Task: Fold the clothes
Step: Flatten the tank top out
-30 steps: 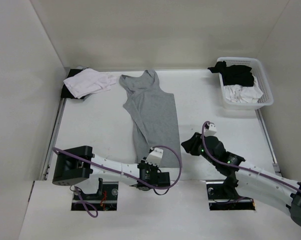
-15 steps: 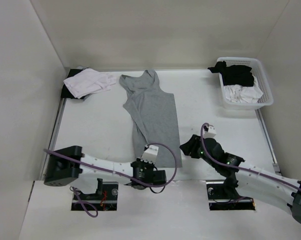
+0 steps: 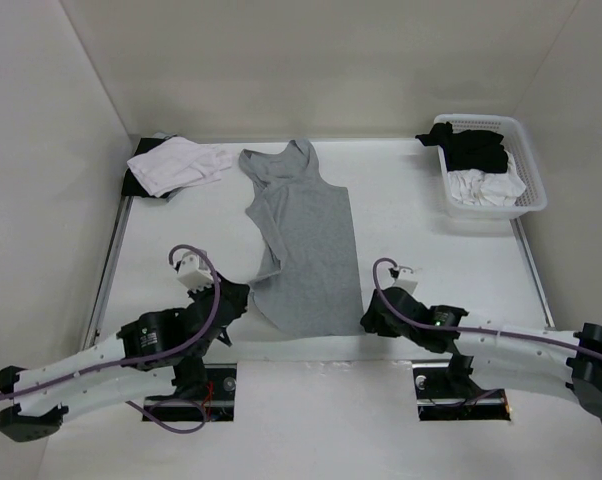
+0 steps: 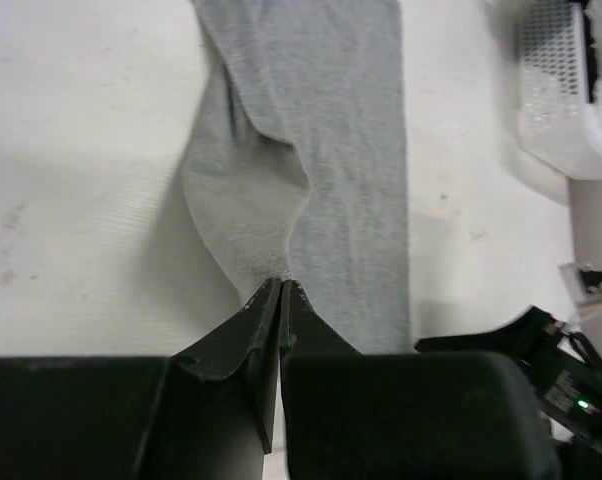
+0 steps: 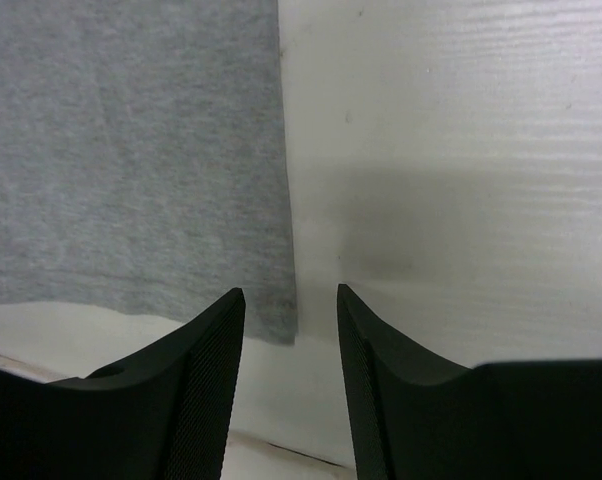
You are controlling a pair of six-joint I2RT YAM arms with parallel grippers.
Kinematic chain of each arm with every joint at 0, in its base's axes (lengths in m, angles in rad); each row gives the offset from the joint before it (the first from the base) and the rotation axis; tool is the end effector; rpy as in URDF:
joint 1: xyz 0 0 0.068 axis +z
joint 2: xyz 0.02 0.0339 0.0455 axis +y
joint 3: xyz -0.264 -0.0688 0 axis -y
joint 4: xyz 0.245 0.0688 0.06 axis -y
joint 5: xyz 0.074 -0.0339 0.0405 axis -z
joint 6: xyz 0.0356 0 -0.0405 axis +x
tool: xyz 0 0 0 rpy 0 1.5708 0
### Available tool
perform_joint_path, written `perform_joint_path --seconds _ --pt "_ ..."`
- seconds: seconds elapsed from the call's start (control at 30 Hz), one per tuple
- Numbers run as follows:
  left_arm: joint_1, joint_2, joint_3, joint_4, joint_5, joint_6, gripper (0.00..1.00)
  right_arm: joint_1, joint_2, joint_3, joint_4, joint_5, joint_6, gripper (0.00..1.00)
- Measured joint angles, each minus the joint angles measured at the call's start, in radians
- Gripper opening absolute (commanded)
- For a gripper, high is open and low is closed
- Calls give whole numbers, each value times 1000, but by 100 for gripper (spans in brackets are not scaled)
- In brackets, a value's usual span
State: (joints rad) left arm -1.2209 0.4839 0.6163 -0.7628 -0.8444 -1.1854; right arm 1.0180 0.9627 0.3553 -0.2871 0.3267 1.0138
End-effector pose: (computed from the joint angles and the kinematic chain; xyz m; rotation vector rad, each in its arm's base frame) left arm 0.0593 -0.0849 0.2706 -0.4159 1.9834 -0.6180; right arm 0.1000 0.1404 0.1556 0.1378 2.4676 0.5232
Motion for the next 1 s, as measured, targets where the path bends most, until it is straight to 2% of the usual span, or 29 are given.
perform_joint_path --seconds 0.2,0.43,0.53,0.67,0.73,0.87,1.0 --pt "58 -36 -83 -27 43 8 0 37 48 26 -42 -1 54 43" --pt "57 -90 -107 -37 52 8 0 51 103 42 -5 -37 93 32" --pt "57 -96 -107 -37 51 8 0 57 114 43 3 -54 103 15" --pt "55 -102 -106 -34 35 13 0 57 108 42 -3 -60 115 3" --pt "53 -102 -101 -28 20 27 0 58 61 41 -14 -47 116 1" --pt "50 -93 -27 15 -45 122 0 57 -164 79 -69 40 53 0" --pt "46 -57 122 182 -121 315 0 24 -304 299 -132 140 -98 0"
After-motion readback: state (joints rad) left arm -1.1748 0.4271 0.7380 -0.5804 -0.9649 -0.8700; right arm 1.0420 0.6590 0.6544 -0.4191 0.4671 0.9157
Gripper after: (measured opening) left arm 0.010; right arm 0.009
